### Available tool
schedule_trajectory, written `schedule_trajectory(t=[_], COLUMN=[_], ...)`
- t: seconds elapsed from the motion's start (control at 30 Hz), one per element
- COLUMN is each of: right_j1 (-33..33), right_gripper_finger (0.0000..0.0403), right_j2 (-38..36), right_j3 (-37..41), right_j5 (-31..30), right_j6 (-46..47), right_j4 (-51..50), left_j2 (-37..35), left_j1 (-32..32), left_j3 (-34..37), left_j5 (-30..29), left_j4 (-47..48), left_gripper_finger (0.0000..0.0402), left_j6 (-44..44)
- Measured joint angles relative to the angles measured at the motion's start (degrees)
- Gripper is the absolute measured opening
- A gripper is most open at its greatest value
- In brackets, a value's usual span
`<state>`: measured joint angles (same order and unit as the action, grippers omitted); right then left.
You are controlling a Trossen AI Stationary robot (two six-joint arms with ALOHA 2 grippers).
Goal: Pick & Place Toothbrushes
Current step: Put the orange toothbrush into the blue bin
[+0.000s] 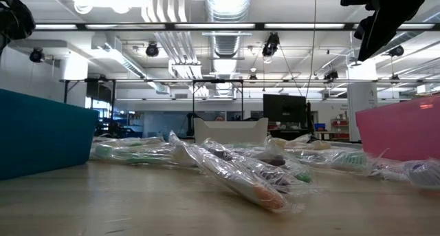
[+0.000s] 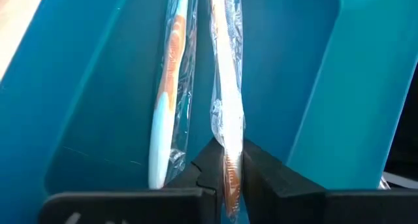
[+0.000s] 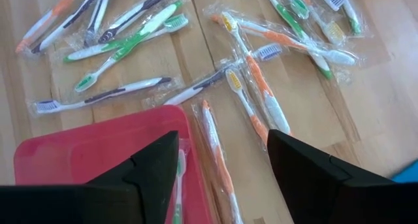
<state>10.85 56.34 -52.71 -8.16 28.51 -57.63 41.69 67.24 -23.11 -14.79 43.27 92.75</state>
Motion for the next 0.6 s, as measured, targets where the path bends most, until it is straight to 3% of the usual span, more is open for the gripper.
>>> schedule_trajectory(t=[0.3, 0.6], right_j1=[0.0, 0.0], right_gripper_finger=[0.0247, 0.0266], right_j2=[0.0, 0.0], right_j3=[0.0, 0.0], right_j5=[0.0, 0.0], right_j6=[0.0, 0.0], right_j4=[0.0, 0.1], left_j2=[0.0, 0.0], left_j1=[0.0, 0.0], left_j3=[0.0, -0.1], left_j5=[0.0, 0.1], left_j4=[0.0, 0.0], left_gripper_finger=[0.0069, 0.0071], left_j6=[0.1, 0.1])
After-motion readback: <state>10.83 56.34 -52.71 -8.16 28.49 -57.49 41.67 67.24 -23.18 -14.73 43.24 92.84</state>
